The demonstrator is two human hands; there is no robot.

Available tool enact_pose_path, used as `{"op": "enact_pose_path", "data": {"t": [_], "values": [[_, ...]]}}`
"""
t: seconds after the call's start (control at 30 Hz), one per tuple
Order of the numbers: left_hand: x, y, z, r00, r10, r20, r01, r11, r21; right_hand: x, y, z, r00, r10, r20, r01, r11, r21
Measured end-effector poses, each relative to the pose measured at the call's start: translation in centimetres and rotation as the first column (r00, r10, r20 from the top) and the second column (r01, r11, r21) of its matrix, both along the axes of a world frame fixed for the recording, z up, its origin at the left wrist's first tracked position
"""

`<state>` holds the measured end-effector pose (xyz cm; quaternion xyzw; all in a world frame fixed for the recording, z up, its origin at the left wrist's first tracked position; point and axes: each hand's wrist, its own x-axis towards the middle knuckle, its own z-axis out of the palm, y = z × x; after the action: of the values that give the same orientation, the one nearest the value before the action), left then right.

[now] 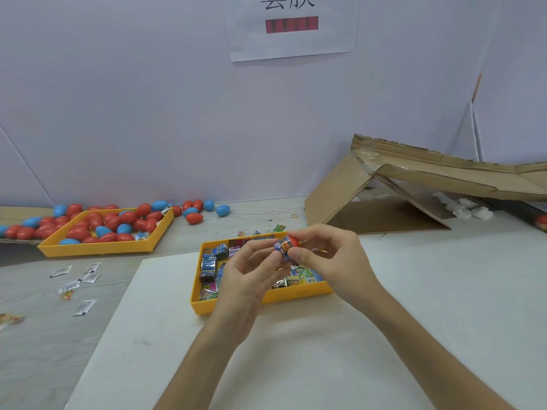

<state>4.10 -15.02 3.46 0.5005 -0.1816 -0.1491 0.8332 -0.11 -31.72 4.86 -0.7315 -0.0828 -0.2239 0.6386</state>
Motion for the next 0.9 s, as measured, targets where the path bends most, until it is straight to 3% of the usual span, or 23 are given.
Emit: {"op": "enact_pose_path", "data": {"t": [0.23,0.47,0.53,0.6,0.67,0.73,0.8,0.87,0.9], "values": [[0.1,0.0,-0.2,1.0,-0.009,-0.009,0.009,1.0,-0.001,0.1,-0.1,-0.2,1.0,0.013,0.014,-0.013,1.0,-0.006],[0.1,-0.1,-0.2,0.998,0.055,0.023,-0.056,0.995,0.083,0.2,-1.2,0.1,0.989,0.087,-0.118,-0.1,0.988,-0.117],[0.1,-0.1,-0.2,0.997,0.075,0.007,-0.075,0.995,0.064,0.3,-1.0,0.0,0.981,0.112,-0.161,-0.114,0.993,-0.005],[0.3,0.0,-0.2,0.99,0.132,-0.04,-0.131,0.991,0.027,0.5,-0.8,0.1,0.97,0.146,-0.195,-0.096,0.964,0.247],[0.8,0.3,-0.2,0.978,0.194,-0.079,-0.193,0.981,0.014,1.3,-0.9,0.8,0.964,0.098,-0.246,0.015,0.908,0.418],[1.3,0.7,-0.3,0.967,0.238,-0.096,-0.236,0.971,0.032,2.7,-0.9,1.8,0.941,0.053,-0.334,0.099,0.902,0.42],[1.5,0.9,-0.4,0.959,0.26,-0.116,-0.256,0.966,0.048,4.6,-0.7,3.2,0.902,0.14,-0.408,0.068,0.888,0.454],[1.5,0.9,-0.5,0.96,0.252,-0.125,-0.248,0.968,0.05,6.6,-1.0,5.2,0.877,0.278,-0.392,0.013,0.801,0.598],[1.5,1.0,-0.5,0.961,0.246,-0.125,-0.242,0.969,0.047,7.6,-1.6,6.3,0.884,0.333,-0.33,0.003,0.7,0.714]]}}
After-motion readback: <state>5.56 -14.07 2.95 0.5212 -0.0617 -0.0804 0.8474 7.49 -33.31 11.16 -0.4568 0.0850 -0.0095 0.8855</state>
